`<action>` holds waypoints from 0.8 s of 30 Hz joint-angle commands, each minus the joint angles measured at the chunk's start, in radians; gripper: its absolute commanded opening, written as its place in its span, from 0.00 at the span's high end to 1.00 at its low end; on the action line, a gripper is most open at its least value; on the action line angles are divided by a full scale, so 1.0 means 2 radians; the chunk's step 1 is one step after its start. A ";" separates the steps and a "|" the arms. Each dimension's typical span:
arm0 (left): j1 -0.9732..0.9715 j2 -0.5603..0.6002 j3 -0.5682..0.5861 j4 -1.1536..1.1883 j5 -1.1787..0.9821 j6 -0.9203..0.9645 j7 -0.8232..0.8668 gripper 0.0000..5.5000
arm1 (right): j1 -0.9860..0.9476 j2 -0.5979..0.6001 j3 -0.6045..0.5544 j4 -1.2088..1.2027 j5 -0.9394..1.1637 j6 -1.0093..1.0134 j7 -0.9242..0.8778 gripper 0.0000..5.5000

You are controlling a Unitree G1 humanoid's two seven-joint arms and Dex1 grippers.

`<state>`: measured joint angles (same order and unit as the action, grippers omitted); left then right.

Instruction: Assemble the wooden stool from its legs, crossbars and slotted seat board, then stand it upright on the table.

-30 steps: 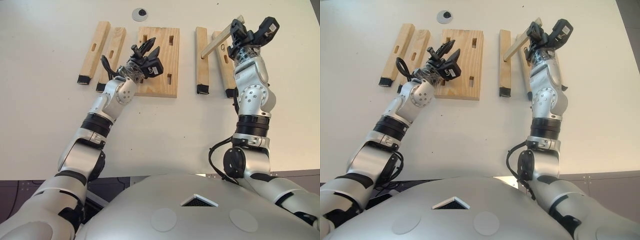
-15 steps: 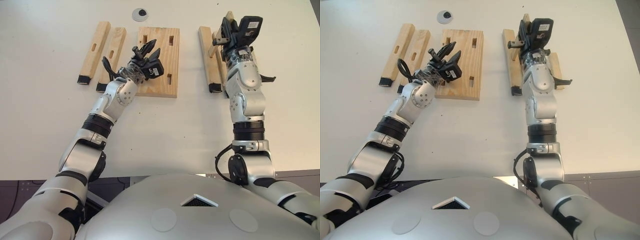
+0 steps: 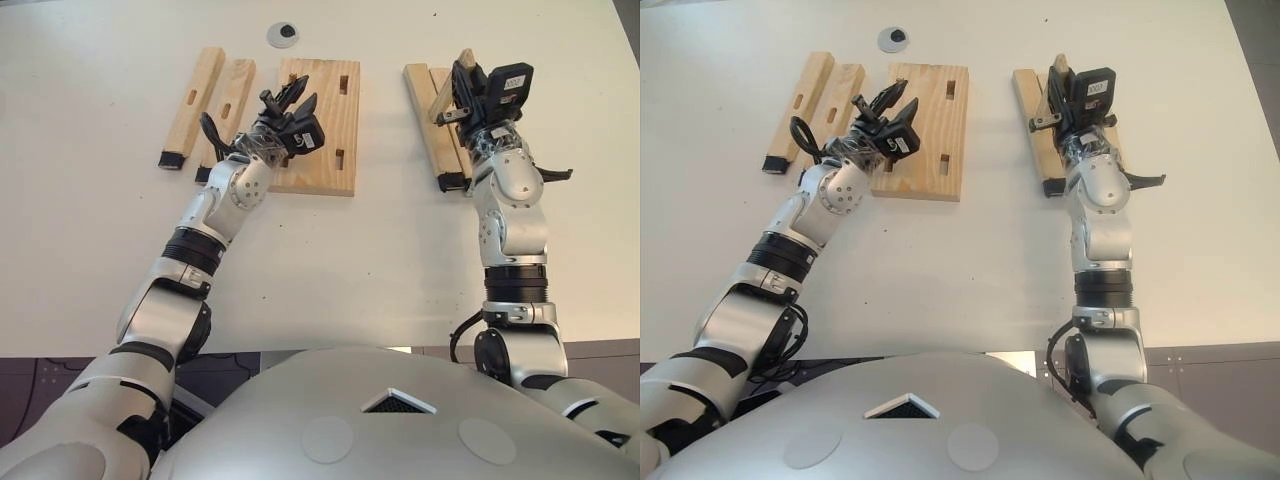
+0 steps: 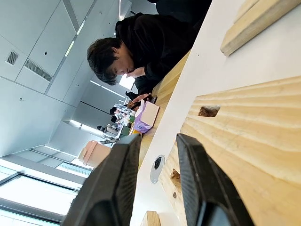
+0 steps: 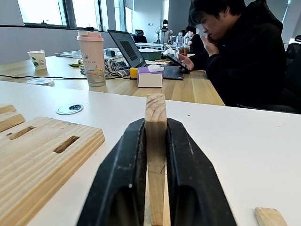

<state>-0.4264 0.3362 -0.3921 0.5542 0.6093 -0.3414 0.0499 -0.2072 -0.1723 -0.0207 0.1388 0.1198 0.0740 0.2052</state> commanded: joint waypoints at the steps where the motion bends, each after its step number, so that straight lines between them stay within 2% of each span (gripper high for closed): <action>1: 0.003 0.001 0.005 -0.002 -0.002 0.008 0.002 0.76 | 0.017 -0.007 -0.002 0.025 0.010 0.068 0.016 0.93; 2: 0.003 0.001 0.005 -0.002 -0.002 0.008 0.002 0.76 | 0.014 -0.009 -0.003 0.017 0.016 0.073 0.024 0.86; 11: 0.008 -0.001 0.007 -0.004 -0.003 0.015 0.009 0.76 | -0.003 -0.033 -0.009 -0.024 0.022 0.139 0.060 0.61; 13: 0.009 -0.002 0.007 -0.004 -0.003 0.016 0.010 0.76 | -0.005 -0.044 -0.001 -0.032 0.015 0.174 0.066 0.53; 17: 0.012 -0.004 0.007 -0.007 -0.003 0.019 0.013 0.76 | -0.002 -0.067 0.026 -0.041 0.008 0.241 0.092 0.53; 24: 0.012 -0.005 0.009 -0.009 -0.005 0.020 0.014 0.76 | 0.002 -0.070 0.026 -0.032 -0.005 0.270 0.080 0.53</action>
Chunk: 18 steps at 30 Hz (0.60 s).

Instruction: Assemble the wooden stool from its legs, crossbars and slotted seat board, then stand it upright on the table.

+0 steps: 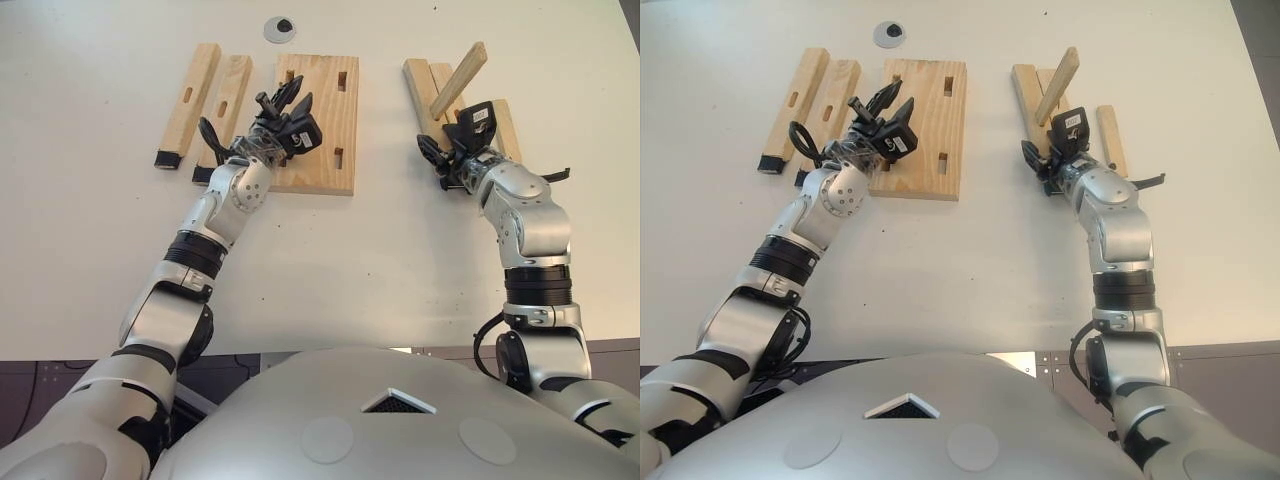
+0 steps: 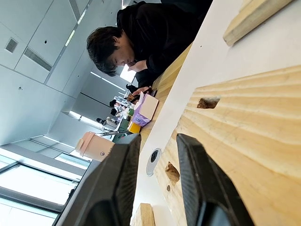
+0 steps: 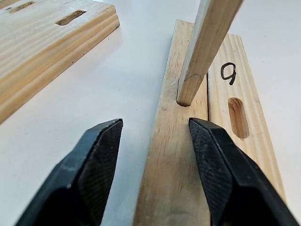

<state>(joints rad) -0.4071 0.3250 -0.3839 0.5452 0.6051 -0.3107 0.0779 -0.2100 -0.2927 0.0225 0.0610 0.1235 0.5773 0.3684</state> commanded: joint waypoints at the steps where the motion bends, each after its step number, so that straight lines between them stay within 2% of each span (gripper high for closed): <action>1: 0.003 0.001 0.005 -0.005 -0.003 0.005 0.000 0.76 | 0.003 -0.009 0.002 0.005 -0.007 0.018 -0.003 0.53; 9: 0.002 0.000 0.007 -0.003 -0.005 0.002 0.000 0.76 | -0.006 -0.009 -0.009 0.000 -0.007 0.022 -0.010 0.53; 18: -0.001 -0.003 0.008 0.000 -0.003 -0.001 0.001 0.76 | 0.007 -0.026 0.024 0.020 -0.013 0.070 0.016 0.53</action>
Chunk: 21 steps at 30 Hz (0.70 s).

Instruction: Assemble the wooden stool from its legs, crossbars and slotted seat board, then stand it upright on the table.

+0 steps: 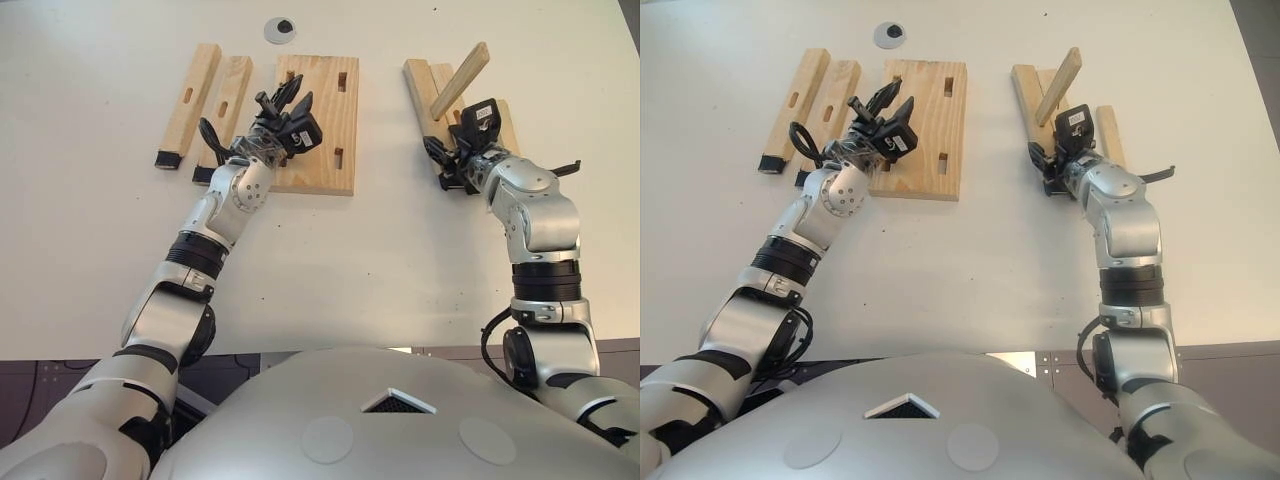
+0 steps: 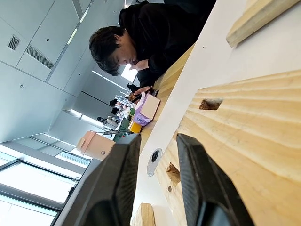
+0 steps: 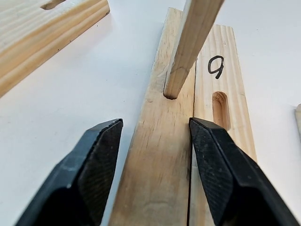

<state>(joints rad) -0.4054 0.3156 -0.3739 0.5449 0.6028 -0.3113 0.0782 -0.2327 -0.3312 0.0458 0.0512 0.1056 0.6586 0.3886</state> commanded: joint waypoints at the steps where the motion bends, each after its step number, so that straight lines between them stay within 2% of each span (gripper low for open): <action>1: -0.002 0.002 0.003 0.002 -0.002 -0.001 0.001 0.76 | 0.018 -0.008 0.011 0.027 -0.005 0.030 0.006 0.53; 9: -0.001 0.000 0.002 0.000 -0.001 -0.001 0.002 0.76 | 0.025 -0.002 0.018 0.027 0.001 0.059 0.013 0.53; 13: 0.004 0.001 0.002 -0.002 -0.001 0.000 0.003 0.76 | 0.021 -0.002 0.005 0.020 0.007 0.066 0.007 0.43; 21: 0.003 -0.001 0.004 -0.002 -0.002 0.001 0.005 0.76 | -0.005 0.000 -0.016 0.022 0.004 0.038 -0.017 0.43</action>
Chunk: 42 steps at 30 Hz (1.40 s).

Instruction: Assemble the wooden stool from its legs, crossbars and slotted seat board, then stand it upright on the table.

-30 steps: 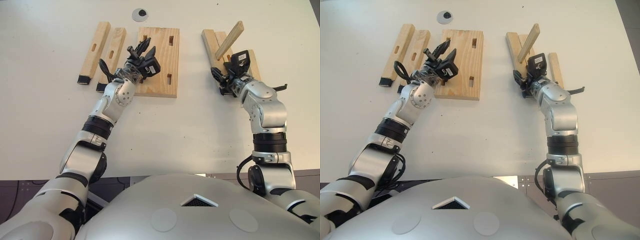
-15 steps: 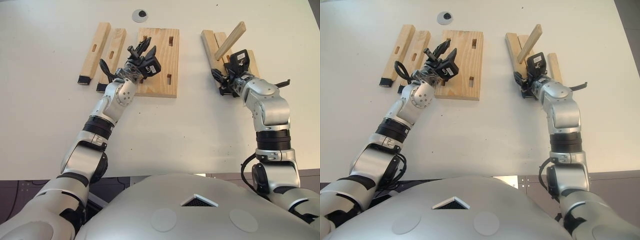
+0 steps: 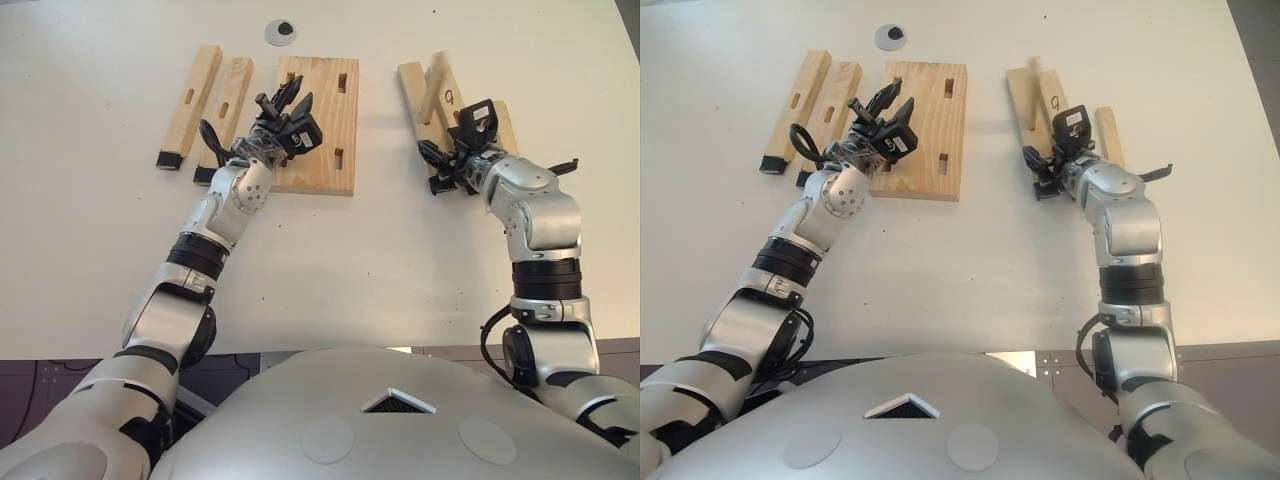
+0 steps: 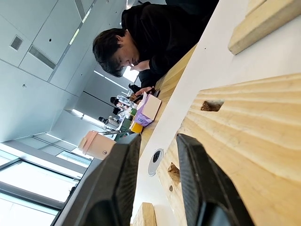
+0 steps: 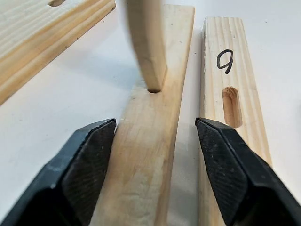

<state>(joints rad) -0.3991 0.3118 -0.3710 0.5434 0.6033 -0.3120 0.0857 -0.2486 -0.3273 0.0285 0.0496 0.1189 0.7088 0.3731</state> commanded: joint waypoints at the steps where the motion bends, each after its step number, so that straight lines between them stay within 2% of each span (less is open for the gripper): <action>1: -0.001 0.000 0.003 0.000 -0.002 0.002 0.002 0.76 | 0.002 -0.003 -0.006 0.025 -0.003 0.013 -0.007 0.43; 9: -0.002 -0.001 0.003 0.001 -0.002 0.002 0.004 0.76 | 0.019 -0.002 0.015 0.051 0.001 0.024 0.016 0.43; 15: -0.004 -0.003 0.004 0.001 -0.002 0.003 0.006 0.76 | 0.019 -0.001 0.012 0.064 -0.002 0.010 0.017 0.61; 17: -0.003 -0.005 0.011 -0.002 -0.012 0.004 0.004 0.76 | 0.014 0.006 0.004 0.060 0.002 -0.009 0.015 0.63; 20: -0.007 -0.028 0.055 -0.011 -0.091 0.021 -0.029 0.76 | 0.008 0.021 -0.008 0.042 0.023 -0.032 0.024 0.63; 23: -0.015 -0.066 0.133 -0.063 -0.280 0.083 -0.140 0.76 | -0.004 0.023 -0.018 0.006 0.068 -0.021 0.063 0.63; 26: -0.023 -0.053 0.171 -0.191 -0.466 0.193 -0.278 0.67 | -0.050 -0.001 -0.038 -0.050 0.136 0.001 0.133 0.63; 29: -0.030 -0.025 0.224 -0.277 -0.642 0.307 -0.367 0.56 | -0.108 -0.028 -0.068 -0.076 0.213 0.033 0.202 0.63; 34: -0.027 -0.007 0.308 -0.286 -0.839 0.442 -0.411 0.42 | -0.156 -0.067 -0.082 -0.074 0.273 0.049 0.274 0.63; 37: -0.012 -0.018 0.323 -0.288 -0.891 0.479 -0.414 0.39 | -0.172 -0.077 -0.085 -0.095 0.320 0.074 0.302 0.63; 42: 0.003 -0.043 0.297 -0.328 -0.917 0.507 -0.425 0.39 | -0.173 -0.064 -0.086 -0.119 0.376 0.111 0.302 0.63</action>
<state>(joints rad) -0.4054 0.2451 0.2538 -0.0747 -1.2331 0.6879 -0.7600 -0.5745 -0.4500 -0.1443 -0.1586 0.8308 0.9100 0.9826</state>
